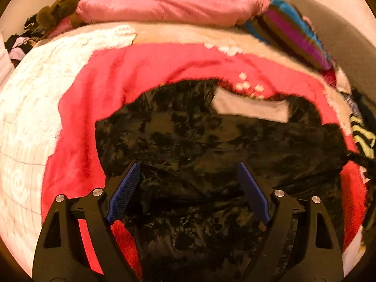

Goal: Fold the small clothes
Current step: 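Fold the hem up toward the collar with the right tool, then open the right tool and lift both tools off the folded blouse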

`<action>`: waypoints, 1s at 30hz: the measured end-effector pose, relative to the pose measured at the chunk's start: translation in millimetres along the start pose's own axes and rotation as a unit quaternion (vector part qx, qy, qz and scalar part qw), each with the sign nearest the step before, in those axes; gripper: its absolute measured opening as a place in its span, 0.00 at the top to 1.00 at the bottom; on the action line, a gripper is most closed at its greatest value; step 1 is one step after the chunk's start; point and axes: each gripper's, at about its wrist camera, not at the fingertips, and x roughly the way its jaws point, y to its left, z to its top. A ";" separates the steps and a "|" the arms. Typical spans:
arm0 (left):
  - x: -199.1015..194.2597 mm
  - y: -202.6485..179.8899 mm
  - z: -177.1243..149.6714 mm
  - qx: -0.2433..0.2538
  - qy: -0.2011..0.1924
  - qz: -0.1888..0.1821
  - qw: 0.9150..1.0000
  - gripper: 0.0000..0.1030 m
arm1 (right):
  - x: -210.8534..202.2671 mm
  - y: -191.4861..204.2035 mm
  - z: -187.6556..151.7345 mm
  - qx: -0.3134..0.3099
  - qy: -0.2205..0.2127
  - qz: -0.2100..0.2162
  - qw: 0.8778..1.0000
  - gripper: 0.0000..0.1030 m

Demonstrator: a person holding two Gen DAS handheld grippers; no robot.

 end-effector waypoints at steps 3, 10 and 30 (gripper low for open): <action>17.5 -2.7 -6.3 0.013 0.026 0.023 0.999 0.25 | 15.0 1.8 -2.8 -0.005 0.019 -0.018 1.000 0.95; 9.3 -5.4 -16.5 0.027 0.013 0.017 0.999 0.25 | -17.2 19.1 -7.7 -0.011 -0.043 -0.050 0.998 0.66; 5.6 -8.9 -64.6 -0.005 0.038 -0.002 0.999 0.22 | 31.6 66.5 -35.9 -0.048 0.029 -0.012 0.998 0.56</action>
